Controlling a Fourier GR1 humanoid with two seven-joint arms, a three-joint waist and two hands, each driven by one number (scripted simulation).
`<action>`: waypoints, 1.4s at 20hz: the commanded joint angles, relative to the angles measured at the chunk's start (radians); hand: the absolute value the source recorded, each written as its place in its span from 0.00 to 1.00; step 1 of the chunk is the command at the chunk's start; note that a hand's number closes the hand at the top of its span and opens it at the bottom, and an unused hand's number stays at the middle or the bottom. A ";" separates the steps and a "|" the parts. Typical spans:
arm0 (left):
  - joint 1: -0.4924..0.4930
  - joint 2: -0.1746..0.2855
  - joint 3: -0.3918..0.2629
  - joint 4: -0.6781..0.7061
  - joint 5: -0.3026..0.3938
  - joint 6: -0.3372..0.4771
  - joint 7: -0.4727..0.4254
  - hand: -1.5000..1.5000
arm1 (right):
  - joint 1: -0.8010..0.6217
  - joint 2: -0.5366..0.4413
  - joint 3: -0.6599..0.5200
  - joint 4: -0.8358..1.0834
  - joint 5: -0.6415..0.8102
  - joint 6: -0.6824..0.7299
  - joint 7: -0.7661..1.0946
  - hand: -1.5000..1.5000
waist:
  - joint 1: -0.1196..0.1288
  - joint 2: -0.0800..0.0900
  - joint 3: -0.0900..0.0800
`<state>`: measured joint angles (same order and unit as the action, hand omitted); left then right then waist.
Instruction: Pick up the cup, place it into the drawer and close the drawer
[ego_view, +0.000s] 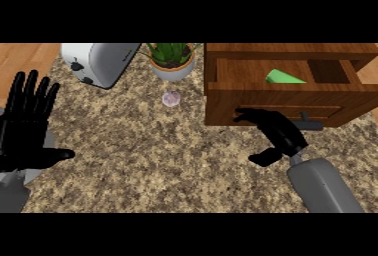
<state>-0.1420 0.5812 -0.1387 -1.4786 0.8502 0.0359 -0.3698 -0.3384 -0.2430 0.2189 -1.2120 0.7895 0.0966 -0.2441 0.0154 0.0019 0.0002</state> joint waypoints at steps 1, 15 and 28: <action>0.012 0.001 0.064 0.031 -0.005 -0.073 0.014 0.00 | -0.092 0.043 -0.031 0.229 0.037 -0.064 -0.068 0.00 | -0.004 0.001 0.000; 0.050 -0.048 0.110 0.043 -0.037 -0.173 0.013 0.00 | -0.507 -0.020 -0.216 0.843 0.008 -0.046 -0.285 0.00 | 0.022 0.012 0.001; 0.001 -0.060 0.097 0.073 -0.072 -0.177 0.025 0.00 | -0.660 -0.139 -0.286 1.003 -0.012 -0.003 -0.344 0.00 | 0.070 0.036 0.003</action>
<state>-0.1252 0.5151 -0.0455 -1.4125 0.7830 -0.1435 -0.3580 -0.9298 -0.3059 -0.0244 -0.2781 0.7828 0.1289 -0.6687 0.0706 0.0031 -0.0075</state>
